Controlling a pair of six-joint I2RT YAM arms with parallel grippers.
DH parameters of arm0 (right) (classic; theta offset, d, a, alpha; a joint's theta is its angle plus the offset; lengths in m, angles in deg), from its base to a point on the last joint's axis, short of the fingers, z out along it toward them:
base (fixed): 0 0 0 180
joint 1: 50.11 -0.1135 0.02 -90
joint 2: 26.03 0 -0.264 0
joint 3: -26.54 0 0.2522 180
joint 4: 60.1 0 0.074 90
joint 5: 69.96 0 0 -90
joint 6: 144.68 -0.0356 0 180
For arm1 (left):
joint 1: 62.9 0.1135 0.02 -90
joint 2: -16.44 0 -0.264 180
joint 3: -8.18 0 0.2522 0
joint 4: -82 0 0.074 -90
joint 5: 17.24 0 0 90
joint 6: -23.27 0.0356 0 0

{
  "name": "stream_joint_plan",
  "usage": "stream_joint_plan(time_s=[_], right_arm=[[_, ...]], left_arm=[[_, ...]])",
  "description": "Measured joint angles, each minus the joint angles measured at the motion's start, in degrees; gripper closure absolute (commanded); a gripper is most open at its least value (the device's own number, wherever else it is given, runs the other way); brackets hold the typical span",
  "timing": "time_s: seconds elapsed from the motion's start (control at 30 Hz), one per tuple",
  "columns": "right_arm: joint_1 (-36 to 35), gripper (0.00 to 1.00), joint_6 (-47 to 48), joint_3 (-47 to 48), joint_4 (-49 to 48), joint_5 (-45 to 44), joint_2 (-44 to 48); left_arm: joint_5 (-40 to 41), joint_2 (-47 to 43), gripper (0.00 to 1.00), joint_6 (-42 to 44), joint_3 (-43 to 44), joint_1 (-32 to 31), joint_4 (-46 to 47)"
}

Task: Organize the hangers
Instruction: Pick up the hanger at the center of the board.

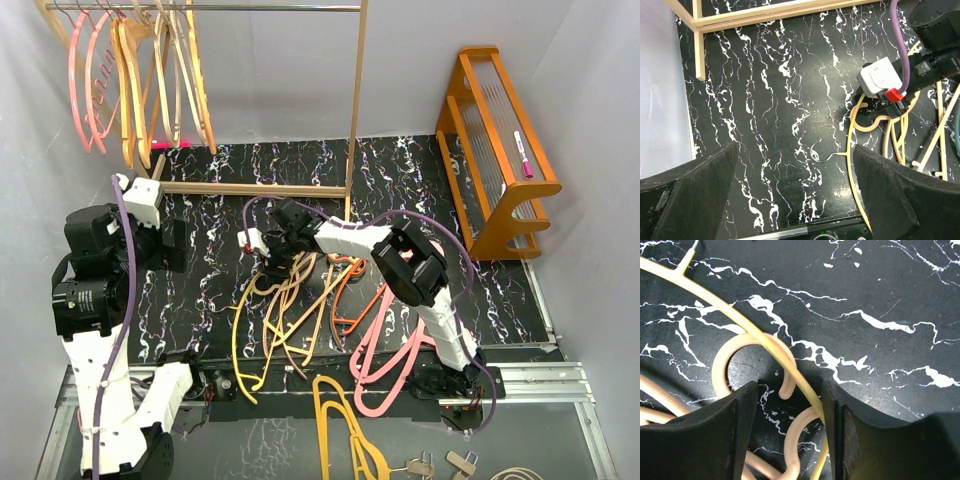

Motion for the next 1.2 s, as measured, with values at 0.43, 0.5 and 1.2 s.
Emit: stream_joint_plan(time_s=[0.43, 0.5, 1.2], right_arm=[[-0.76, 0.92, 3.37, 2.27, 0.35, -0.59, -1.95], [-0.92, 0.92, 4.68, 2.27, 0.00, -0.79, -1.95], [1.38, 0.92, 8.98, -7.41, 3.82, -6.58, 9.16]], left_arm=[[-0.44, 0.52, 0.03, -0.61, 0.00, 1.42, 0.76], [-0.44, 0.52, 0.03, -0.61, 0.00, 1.42, 0.76], [-7.93, 5.55, 0.03, 6.32, 4.42, 1.42, -6.21]])
